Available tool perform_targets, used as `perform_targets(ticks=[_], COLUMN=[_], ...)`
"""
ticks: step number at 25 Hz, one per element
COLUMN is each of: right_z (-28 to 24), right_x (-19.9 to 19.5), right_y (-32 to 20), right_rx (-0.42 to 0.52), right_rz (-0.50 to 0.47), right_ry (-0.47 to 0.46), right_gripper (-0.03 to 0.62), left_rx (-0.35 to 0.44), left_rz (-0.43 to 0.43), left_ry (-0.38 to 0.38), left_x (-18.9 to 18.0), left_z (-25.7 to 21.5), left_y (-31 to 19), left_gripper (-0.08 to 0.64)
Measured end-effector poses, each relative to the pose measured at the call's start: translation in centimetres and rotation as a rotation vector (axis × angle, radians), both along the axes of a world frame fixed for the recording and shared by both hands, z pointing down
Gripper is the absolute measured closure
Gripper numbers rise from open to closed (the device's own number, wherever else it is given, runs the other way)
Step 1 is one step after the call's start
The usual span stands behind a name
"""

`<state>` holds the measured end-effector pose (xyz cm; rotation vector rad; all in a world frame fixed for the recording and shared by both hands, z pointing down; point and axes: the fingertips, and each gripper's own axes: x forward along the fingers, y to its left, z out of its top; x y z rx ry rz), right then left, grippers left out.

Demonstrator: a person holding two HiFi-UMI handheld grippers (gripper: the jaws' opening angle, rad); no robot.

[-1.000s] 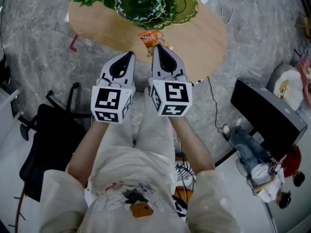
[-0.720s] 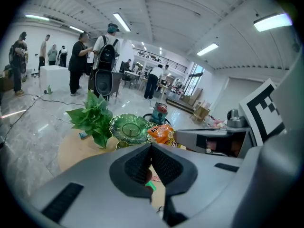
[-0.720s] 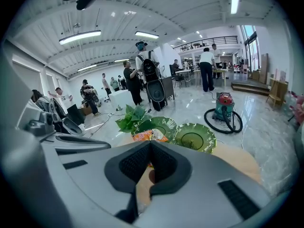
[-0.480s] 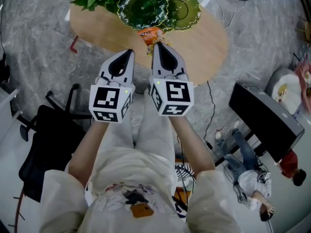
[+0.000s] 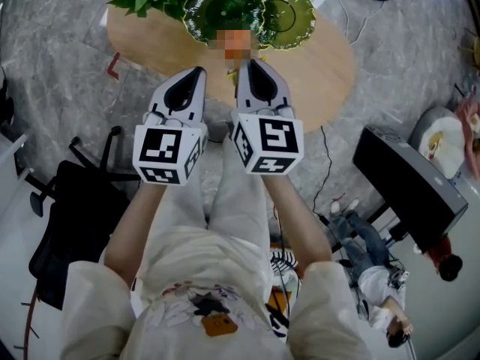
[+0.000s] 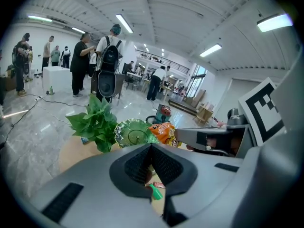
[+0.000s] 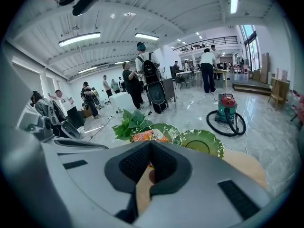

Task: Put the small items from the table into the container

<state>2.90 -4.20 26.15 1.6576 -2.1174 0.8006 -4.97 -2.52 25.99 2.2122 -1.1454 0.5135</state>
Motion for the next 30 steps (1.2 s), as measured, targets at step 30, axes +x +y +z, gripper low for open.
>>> perform_targets(ticks=[30], right_z=[1.1], right_x=[-1.2], right_y=[-6.3], right_rx=[0.038], right_rz=[0.018], right_ry=[-0.001], right_gripper=[0.586], left_rx=[0.038], left_rz=[-0.023], left_ry=[0.012], left_x=[-1.2], left_z=[1.0], left_y=[-5.4], left_gripper=[0.565])
